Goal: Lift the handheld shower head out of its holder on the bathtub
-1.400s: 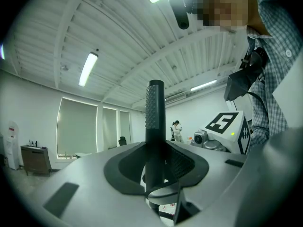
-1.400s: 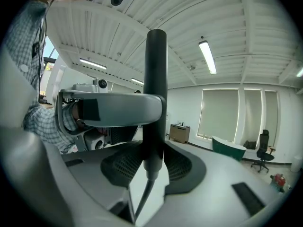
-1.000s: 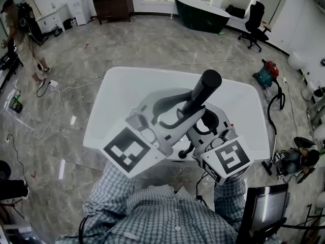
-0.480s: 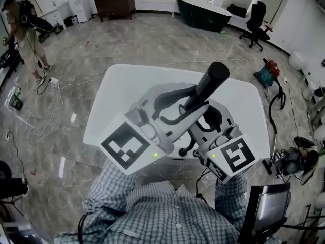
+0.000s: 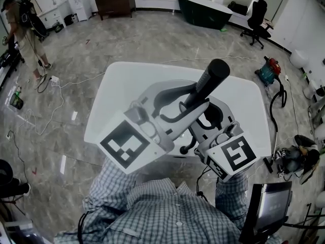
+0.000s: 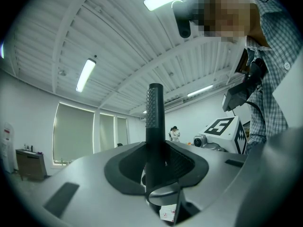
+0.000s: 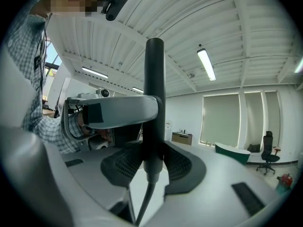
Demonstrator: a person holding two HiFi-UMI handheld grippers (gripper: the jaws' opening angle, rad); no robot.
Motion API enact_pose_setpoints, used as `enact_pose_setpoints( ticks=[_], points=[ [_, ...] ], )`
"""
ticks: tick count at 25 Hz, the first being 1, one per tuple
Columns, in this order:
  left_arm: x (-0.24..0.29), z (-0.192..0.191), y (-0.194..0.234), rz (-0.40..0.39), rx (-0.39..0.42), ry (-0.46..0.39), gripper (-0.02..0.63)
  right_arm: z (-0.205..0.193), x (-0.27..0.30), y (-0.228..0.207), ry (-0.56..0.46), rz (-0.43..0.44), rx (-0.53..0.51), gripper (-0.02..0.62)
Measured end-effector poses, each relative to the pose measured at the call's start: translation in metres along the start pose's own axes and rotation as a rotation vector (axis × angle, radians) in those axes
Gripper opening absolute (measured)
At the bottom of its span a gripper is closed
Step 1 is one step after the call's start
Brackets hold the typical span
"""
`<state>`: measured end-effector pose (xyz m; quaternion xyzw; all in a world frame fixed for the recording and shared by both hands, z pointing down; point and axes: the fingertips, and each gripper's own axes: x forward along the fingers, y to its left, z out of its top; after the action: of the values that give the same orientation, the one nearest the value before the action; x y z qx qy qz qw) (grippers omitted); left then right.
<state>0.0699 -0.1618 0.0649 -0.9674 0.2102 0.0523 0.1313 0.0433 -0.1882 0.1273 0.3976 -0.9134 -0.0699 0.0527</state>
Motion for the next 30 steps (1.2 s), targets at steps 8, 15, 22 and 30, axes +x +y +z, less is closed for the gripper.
enact_pose_setpoints(
  ticks=[8,15,22,30],
  points=[
    [0.0002,-0.0011,0.0004,-0.003,-0.007,-0.001,0.118,-0.0015,0.0004,-0.0005,0.007,-0.001,-0.011,0.129],
    [-0.0004,-0.0008,-0.0001,0.000,0.006,0.008,0.118,-0.0008,0.0004,0.0001,-0.001,-0.001,-0.019,0.129],
    [-0.0003,-0.0008,-0.0006,-0.003,0.001,0.002,0.118,-0.0011,-0.0004,-0.0002,0.002,-0.004,-0.027,0.129],
    [0.0000,-0.0030,-0.0004,-0.002,-0.002,0.002,0.118,-0.0029,0.0000,-0.0006,0.004,0.003,-0.030,0.129]
  ],
)
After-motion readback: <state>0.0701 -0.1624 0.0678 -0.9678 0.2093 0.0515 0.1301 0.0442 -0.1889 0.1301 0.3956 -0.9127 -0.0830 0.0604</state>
